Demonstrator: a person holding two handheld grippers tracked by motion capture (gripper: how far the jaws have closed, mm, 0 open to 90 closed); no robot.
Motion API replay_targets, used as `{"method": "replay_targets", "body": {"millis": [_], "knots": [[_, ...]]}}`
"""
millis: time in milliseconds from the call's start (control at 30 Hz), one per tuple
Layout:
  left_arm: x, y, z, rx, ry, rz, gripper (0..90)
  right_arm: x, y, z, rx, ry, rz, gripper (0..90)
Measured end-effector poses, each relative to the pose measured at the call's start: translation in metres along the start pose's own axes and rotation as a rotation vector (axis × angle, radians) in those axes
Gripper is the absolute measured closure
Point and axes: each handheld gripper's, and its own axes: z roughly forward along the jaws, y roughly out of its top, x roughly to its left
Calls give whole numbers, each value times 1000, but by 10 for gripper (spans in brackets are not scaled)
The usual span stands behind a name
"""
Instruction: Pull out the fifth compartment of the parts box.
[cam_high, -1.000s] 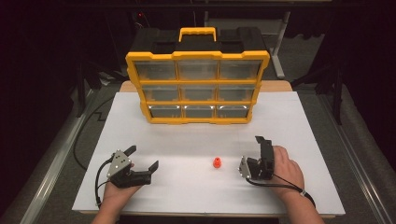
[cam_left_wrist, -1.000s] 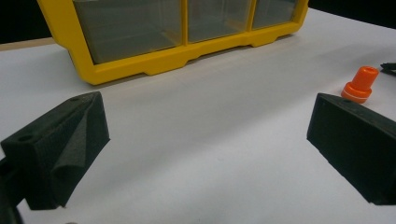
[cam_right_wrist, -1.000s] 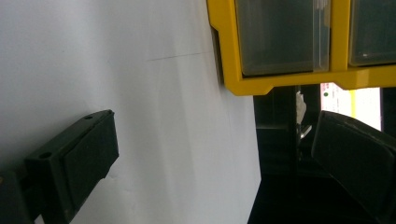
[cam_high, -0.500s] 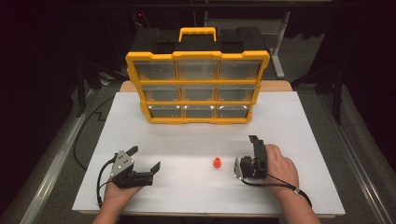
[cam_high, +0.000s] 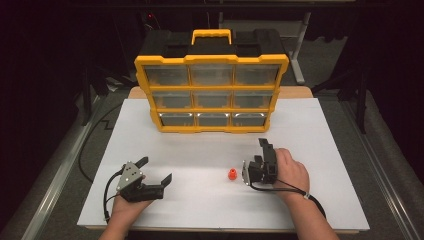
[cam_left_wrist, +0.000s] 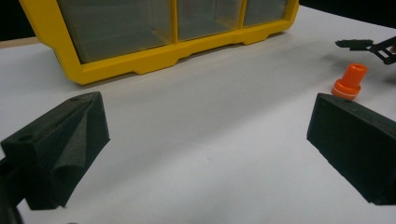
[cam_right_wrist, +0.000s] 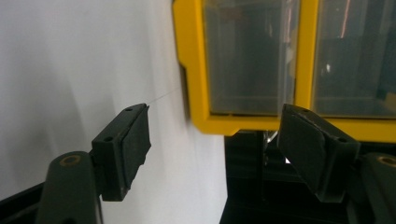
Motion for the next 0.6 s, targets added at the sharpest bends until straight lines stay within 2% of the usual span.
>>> {"method": "replay_targets", "body": {"millis": [33, 67, 100, 133, 267, 600], "knots": [[0, 0, 0, 0, 0, 0, 2, -1, 2, 2, 0, -10, 14, 270], [0, 0, 0, -1, -2, 0, 1, -3, 5, 3, -10, -24, 6, 276], [0, 0, 0, -1, -2, 0, 1, -6, 8, 4, 1, -15, 5, 282], [0, 0, -1, -2, -3, -1, 1, -8, 10, 6, -6, -31, 10, 288], [1, 0, -2, -8, 4, -4, 1, -16, 23, 10, -4, -50, 19, 308], [2, -1, -2, -6, -1, 0, 1, -36, 53, 19, -30, -100, 6, 338]]}}
